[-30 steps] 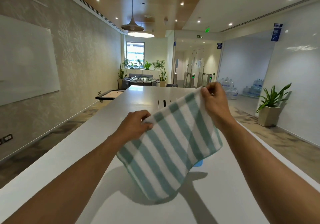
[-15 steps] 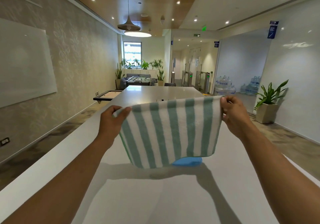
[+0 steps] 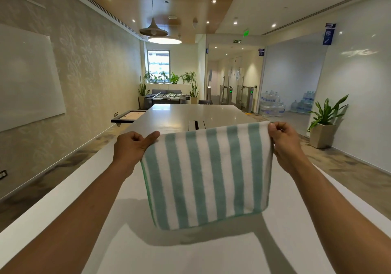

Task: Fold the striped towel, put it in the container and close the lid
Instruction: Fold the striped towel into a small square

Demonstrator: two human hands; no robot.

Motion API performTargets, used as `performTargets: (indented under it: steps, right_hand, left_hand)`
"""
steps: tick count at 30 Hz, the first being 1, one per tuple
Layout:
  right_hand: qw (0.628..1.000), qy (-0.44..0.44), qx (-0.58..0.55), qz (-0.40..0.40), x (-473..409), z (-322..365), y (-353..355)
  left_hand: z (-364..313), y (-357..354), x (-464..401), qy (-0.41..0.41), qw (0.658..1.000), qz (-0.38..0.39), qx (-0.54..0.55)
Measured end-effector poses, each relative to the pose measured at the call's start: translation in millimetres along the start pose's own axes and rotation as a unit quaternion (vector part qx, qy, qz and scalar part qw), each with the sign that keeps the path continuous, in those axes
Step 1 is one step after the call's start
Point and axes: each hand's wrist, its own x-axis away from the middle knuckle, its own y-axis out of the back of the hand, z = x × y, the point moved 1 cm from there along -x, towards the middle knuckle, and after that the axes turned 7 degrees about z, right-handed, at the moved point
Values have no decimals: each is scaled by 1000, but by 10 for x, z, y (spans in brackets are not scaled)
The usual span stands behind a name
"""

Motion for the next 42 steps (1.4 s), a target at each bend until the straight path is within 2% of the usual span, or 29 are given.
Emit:
performTargets:
  steps: [2,8,14,17,24,31,35,42]
  right_hand:
    - [1000,-6,13,-12,-14,-14,-21]
    - [999,5,7,-40,-43,-5,-48]
    - [999,6,6,-43,-22,-54,-37]
    - [999,8,9,-39,-11,-60,-45]
    - [999,14,11,-36,-44,-55,-32]
    - [998,29,13,-52,-75,-62,-98]
    - [998,24,12,-54,-100,-64,-95]
    - [998,22,1,-60,-121,-17,-95]
  left_hand:
    - [62,15,-21,30,999,30,20]
    - [96,9,-23,38,987,81,135]
    - [162,44,-5,30,993,-1,117]
    - [138,34,-5,9,995,-13,94]
    - [-24,8,-2,26,974,-18,224]
    - [-157,-31,-34,60,957,-79,272]
    - [-253,-37,-1,58,959,-64,270]
    - [-328,68,36,-54,984,-99,140]
